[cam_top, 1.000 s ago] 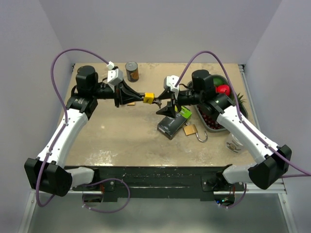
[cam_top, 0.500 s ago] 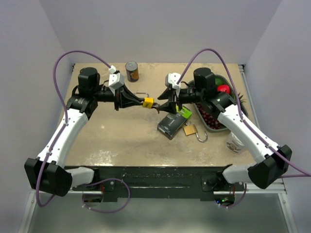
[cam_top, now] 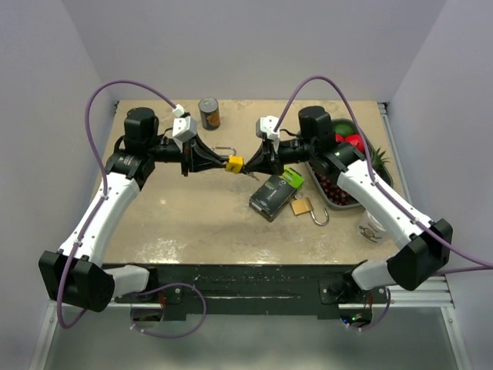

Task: Lock with the key
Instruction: Lock the lock, then place the key at the center of the board.

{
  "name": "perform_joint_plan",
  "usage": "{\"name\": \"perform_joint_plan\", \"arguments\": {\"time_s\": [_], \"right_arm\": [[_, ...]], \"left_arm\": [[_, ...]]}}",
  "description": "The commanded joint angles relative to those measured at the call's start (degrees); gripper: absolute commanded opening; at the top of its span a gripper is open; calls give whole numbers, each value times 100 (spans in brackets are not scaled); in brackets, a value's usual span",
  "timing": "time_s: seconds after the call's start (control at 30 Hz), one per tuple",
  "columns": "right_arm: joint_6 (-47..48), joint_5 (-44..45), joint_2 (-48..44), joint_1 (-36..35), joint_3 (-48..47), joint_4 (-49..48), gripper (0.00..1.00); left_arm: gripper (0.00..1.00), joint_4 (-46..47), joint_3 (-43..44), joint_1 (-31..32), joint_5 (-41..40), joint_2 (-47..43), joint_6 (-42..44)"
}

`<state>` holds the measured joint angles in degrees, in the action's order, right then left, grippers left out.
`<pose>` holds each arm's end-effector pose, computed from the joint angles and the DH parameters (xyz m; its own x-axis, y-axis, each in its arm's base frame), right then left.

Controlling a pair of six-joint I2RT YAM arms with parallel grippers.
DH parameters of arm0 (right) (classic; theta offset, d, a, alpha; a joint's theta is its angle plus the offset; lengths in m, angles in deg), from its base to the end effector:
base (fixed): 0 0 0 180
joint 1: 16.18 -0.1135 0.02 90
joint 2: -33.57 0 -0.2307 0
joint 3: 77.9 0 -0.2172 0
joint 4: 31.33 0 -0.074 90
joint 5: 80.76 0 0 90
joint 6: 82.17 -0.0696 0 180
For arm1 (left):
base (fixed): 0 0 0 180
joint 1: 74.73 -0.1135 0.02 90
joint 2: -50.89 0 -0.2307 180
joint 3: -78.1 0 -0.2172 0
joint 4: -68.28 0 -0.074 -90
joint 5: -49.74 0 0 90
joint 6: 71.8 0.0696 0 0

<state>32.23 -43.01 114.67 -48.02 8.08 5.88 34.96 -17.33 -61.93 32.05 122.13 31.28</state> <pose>0.2278 0.2062 0.3420 0.0681 -0.2554 -0.9644 -0.9961 0.0377 -0.0803 0.2258 -0.1193 0.3495 -0.1119 0.0959 -0.9891 0.9914 0.0783 -0.1046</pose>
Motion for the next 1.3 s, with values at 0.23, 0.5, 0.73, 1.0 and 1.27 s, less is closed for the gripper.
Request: {"name": "perform_joint_plan", "arguments": {"time_s": [0.23,0.5,0.73,1.0,1.27], "right_arm": [[214,13,-103,221,-148,273,0],[477,-66,-24,801,115,546,0],[-768,993,597,925,160,-741,0],[-2291,2894,2269,925,-912,-1439,0],[-2265,3625,3359,916,-1554,-1352,0]], "left_arm": [[0,646,99,-365,125,-49,-112],[0,1630,283,-866,160,126,-929],[0,1930,205,-1025,-505,197,-1167],[0,1298,73,-1025,-1843,285,-1466],[0,1288,-358,-1025,-2336,65,-1352]]}}
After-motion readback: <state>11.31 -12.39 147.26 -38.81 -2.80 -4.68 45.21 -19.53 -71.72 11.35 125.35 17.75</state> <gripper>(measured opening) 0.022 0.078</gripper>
